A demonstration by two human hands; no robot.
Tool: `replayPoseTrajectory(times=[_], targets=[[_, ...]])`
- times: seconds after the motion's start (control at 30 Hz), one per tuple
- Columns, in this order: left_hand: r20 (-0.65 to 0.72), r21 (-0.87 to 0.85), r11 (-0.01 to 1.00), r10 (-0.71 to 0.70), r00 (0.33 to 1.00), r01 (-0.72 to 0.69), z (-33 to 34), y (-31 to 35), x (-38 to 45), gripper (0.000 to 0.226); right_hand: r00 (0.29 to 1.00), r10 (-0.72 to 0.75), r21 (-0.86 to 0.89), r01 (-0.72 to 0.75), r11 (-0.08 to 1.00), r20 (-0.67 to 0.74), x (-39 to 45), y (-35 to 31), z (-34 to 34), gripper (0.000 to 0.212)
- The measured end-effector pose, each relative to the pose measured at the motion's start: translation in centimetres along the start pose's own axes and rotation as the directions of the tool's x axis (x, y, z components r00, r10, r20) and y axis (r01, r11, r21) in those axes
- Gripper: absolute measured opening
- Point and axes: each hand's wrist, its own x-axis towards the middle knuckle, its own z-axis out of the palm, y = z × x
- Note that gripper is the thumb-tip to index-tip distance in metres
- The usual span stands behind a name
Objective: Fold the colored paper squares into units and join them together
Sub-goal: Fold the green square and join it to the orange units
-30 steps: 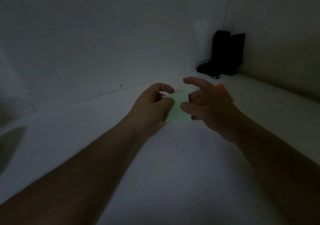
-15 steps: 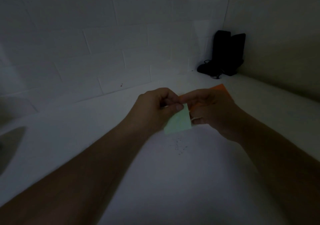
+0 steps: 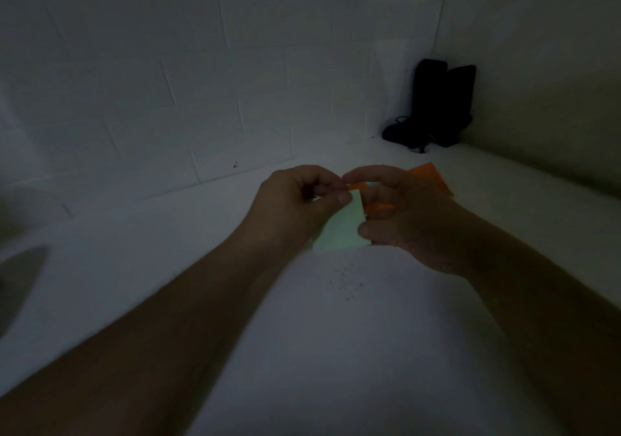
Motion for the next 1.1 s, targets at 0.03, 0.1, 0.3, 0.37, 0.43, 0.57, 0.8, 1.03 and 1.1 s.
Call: replayPoseTrajectory(times=[0.03,0.1,0.3,0.37,0.43,0.57,0.8,1.03,1.1], targets=[[0.003,-0.018,1.000,-0.003,1.000,0.003,-0.03,-0.04,0.03,0.006,1.000,-0.016,-0.010,0.016,1.000,0.012,-0.02,0.04,-0.01,0.067],[0.019,-0.033,0.999,-0.005,1.000,0.005,-0.09,-0.04,0.01,0.006,0.999,-0.039,0.007,0.039,0.999,0.008,-0.05,0.02,0.03,0.066],[0.069,-0.082,0.997,-0.001,0.998,0.007,-0.06,0.03,-0.04,0.006,0.997,-0.072,0.034,0.073,0.997,-0.041,0.13,-0.09,-0.15,0.044],[0.080,-0.097,0.995,0.007,0.997,0.001,-0.09,0.07,-0.06,0.007,0.992,-0.098,0.013,0.099,0.995,-0.077,0.10,-0.12,-0.02,0.037],[0.097,-0.118,0.993,0.011,0.995,0.000,-0.06,0.08,-0.18,0.010,0.986,-0.126,-0.024,0.124,0.992,-0.110,0.04,-0.18,0.29,0.034],[0.132,-0.125,0.992,0.004,0.991,0.012,0.12,0.11,-0.30,0.012,0.979,-0.168,-0.146,0.150,0.978,-0.114,-0.02,-0.23,0.50,0.033],[0.183,-0.318,0.939,-0.074,0.980,0.130,0.59,0.16,-0.27,0.013,0.975,-0.193,-0.228,0.164,0.960,-0.112,0.07,0.03,0.21,0.035],[0.324,-0.399,0.893,-0.077,0.943,0.210,0.38,0.59,-0.47,0.037,0.985,-0.106,-0.052,0.100,0.994,-0.139,-0.11,-0.36,-0.11,0.033],[0.313,-0.348,0.915,-0.094,0.945,0.206,0.34,0.59,-0.37,0.045,0.991,-0.064,0.037,0.069,0.997,-0.116,-0.10,-0.34,-0.20,0.034]])
